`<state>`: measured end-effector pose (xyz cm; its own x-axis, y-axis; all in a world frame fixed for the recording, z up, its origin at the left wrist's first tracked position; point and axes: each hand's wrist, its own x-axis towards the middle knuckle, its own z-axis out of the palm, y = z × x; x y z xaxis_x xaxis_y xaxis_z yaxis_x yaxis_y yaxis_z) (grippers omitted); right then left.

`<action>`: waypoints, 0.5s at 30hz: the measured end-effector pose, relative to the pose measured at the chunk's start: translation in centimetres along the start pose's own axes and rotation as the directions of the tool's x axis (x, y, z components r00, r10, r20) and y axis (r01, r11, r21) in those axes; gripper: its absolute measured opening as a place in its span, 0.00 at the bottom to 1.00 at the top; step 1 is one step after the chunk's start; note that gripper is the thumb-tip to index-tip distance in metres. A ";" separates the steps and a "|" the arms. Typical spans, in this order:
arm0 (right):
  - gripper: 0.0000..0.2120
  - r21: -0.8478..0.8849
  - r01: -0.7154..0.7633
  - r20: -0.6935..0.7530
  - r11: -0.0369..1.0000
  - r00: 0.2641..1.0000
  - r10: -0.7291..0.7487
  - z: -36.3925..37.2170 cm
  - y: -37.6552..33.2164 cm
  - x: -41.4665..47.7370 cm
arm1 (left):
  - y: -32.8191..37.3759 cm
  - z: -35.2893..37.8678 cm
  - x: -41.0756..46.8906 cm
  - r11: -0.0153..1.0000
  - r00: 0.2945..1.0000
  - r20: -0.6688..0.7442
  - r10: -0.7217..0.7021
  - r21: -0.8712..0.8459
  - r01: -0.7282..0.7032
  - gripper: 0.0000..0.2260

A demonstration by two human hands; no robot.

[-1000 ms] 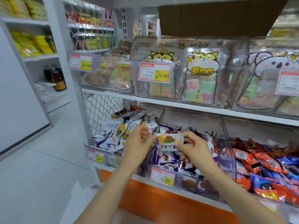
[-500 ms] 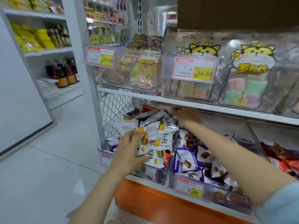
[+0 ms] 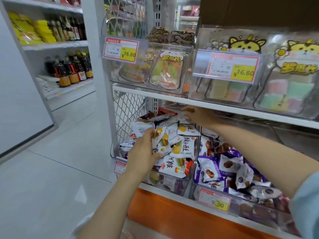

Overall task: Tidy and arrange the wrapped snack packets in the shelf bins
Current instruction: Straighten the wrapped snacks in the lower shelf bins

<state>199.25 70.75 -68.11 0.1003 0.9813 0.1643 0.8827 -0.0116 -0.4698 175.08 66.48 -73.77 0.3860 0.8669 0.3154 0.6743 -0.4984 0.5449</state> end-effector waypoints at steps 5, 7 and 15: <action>0.08 0.036 -0.021 -0.096 0.999 0.995 0.024 2.0 -0.9 3.3 | -0.3 -0.1 -0.1 0.995 0.995 0.042 0.092 0.029 -0.094 0.34; 0.06 0.016 -0.069 -0.106 0.997 0.992 0.071 2.6 -1.0 4.4 | -0.4 -0.3 0.0 0.994 0.994 0.058 0.098 0.050 -0.101 0.37; 0.11 -0.087 -0.150 -0.108 0.985 0.984 0.140 3.1 -1.5 5.7 | 0.0 -0.9 0.1 0.997 0.997 0.016 0.069 -0.038 -0.069 0.29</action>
<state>197.05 77.01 -69.19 0.2724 0.9433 0.1896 0.8941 -0.1753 -0.4122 174.55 66.52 -73.03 0.4419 0.8303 0.3397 0.6217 -0.5564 0.5512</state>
